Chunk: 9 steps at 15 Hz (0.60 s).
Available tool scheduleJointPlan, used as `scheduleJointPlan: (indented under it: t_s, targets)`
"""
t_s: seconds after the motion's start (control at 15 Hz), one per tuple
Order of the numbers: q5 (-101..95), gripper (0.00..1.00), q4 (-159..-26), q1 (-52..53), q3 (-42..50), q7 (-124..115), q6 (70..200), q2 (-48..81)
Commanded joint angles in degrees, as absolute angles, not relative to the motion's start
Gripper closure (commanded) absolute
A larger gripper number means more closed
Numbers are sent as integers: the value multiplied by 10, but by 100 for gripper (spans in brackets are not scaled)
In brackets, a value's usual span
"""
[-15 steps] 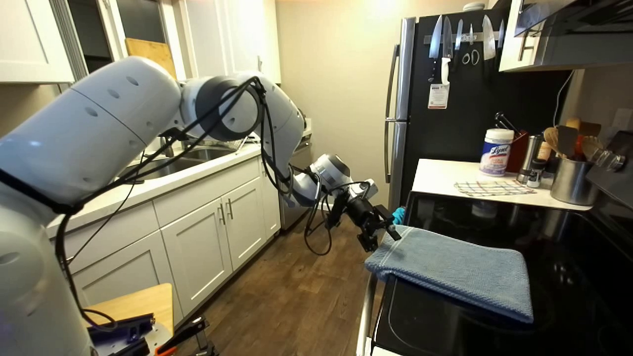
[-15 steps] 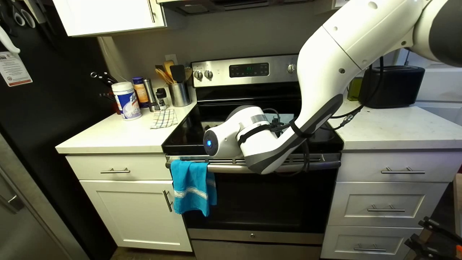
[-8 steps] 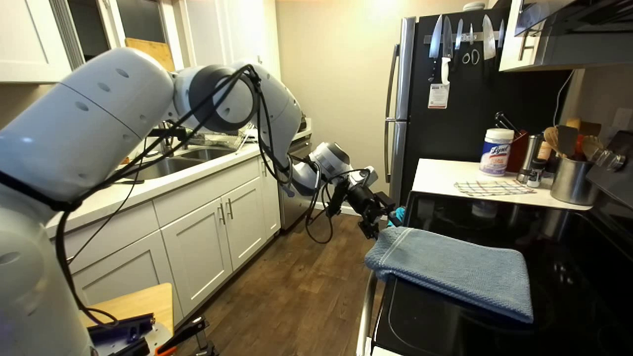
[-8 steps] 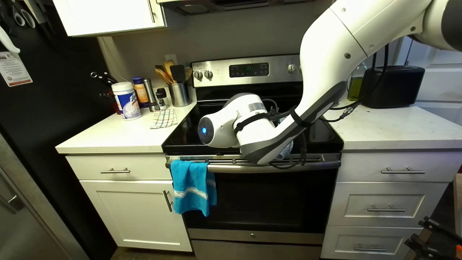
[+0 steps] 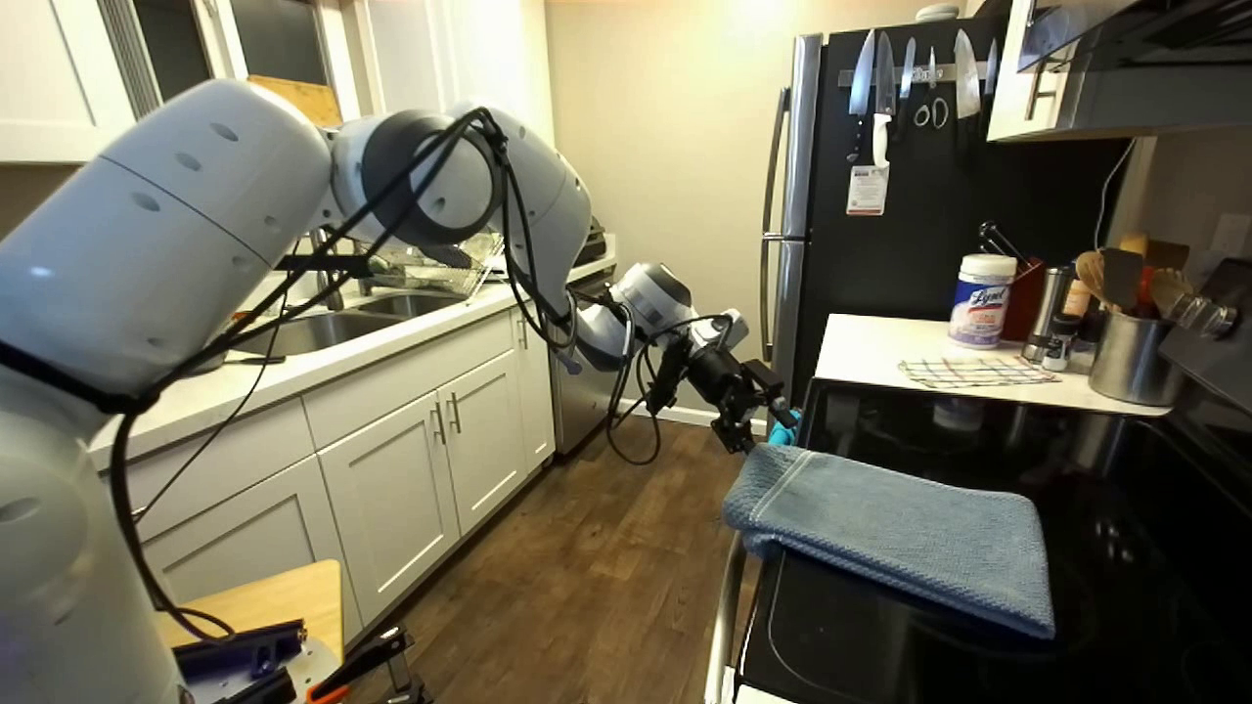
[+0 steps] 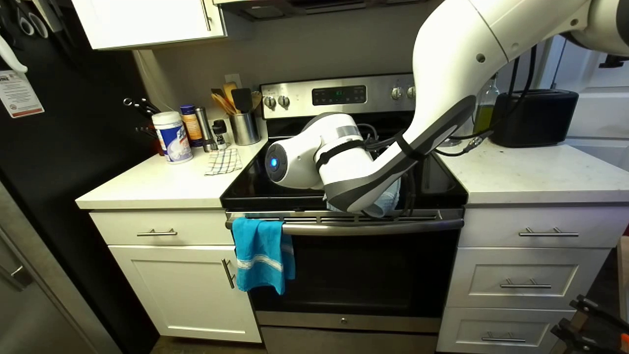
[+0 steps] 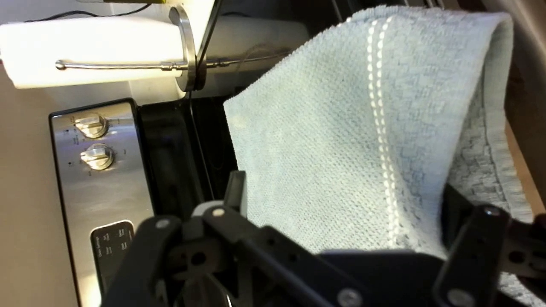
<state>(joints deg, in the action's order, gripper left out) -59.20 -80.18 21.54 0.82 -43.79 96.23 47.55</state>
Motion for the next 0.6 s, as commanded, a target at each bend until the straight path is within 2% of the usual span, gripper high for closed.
scheduleJointPlan:
  t_s: [0.0, 0.53]
  targets:
    - [-603, 0, -841, 210, 2, -456, 961, 442]
    - [-580, 0, -850, 192, -21, -425, 992, 437]
